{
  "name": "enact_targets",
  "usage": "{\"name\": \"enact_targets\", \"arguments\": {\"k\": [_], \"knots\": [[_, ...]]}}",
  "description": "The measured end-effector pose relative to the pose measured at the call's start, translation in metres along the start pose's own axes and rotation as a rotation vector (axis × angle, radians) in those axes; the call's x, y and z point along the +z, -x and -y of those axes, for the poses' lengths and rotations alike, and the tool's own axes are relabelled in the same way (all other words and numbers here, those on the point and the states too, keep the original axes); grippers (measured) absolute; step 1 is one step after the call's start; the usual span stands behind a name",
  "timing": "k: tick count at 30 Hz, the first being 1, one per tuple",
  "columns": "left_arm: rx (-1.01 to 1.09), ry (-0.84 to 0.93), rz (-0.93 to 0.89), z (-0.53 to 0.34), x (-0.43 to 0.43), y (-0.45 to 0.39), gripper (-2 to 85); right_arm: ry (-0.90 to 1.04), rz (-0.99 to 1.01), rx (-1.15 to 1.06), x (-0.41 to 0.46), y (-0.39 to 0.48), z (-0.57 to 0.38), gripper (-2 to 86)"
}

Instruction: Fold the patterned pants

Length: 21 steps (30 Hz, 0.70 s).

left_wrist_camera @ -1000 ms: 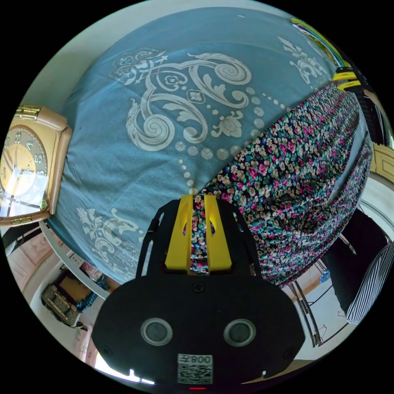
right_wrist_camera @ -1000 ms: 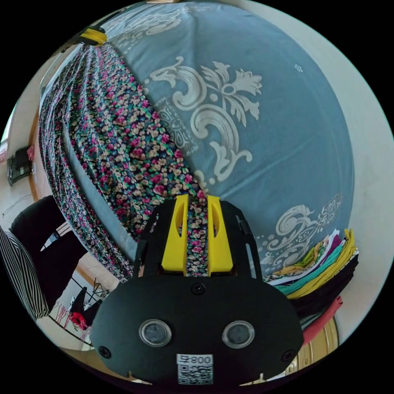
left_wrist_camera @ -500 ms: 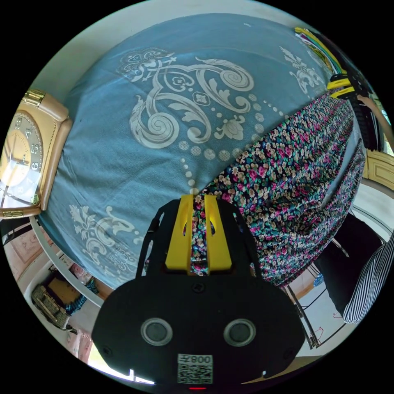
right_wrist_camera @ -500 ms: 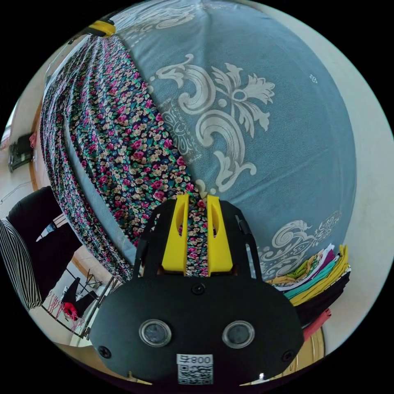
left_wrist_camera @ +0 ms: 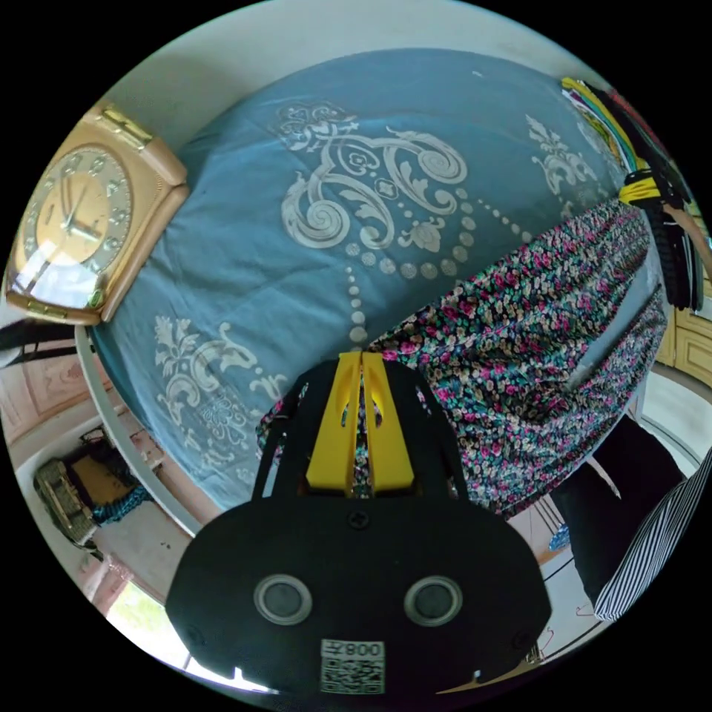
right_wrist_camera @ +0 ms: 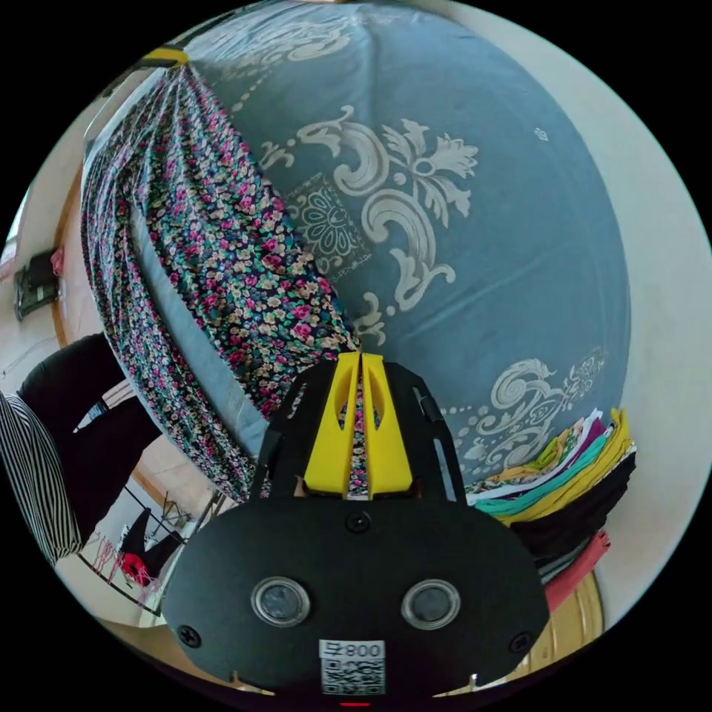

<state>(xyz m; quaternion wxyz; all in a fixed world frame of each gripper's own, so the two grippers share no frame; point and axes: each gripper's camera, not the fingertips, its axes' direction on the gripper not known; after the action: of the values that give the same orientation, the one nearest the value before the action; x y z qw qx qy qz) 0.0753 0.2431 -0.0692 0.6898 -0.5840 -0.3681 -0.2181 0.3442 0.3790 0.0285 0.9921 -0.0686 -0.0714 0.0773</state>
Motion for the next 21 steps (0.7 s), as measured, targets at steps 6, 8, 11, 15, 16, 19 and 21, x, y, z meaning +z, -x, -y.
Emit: {"name": "enact_targets", "arguments": {"k": [6,8,11,15,16,19,21], "knots": [[-0.089,-0.142,-0.028,-0.072,-0.033,-0.015,0.3,-0.137,0.035,0.093,-0.038,0.017,-0.066,0.3],[-0.104,-0.152,-0.028,-0.095,-0.038,-0.024,0.2,-0.165,0.040,0.105,-0.048,0.035,-0.093,0.3],[-0.139,-0.149,-0.049,-0.135,-0.037,-0.045,0.2,-0.184,0.064,0.125,-0.052,0.062,-0.126,0.3],[-0.208,-0.086,-0.085,-0.187,-0.013,-0.079,0.1,-0.185,0.150,0.180,-0.039,0.091,-0.161,0.2],[-0.224,-0.073,-0.092,-0.193,-0.007,-0.083,0.1,-0.182,0.196,0.200,-0.031,0.100,-0.171,0.2],[-0.297,0.018,-0.139,-0.220,0.031,-0.105,0.2,-0.148,0.278,0.250,-0.003,0.119,-0.189,0.2],[-0.319,0.103,-0.155,-0.232,0.063,-0.122,0.2,-0.127,0.330,0.267,0.012,0.127,-0.197,0.2]]}}
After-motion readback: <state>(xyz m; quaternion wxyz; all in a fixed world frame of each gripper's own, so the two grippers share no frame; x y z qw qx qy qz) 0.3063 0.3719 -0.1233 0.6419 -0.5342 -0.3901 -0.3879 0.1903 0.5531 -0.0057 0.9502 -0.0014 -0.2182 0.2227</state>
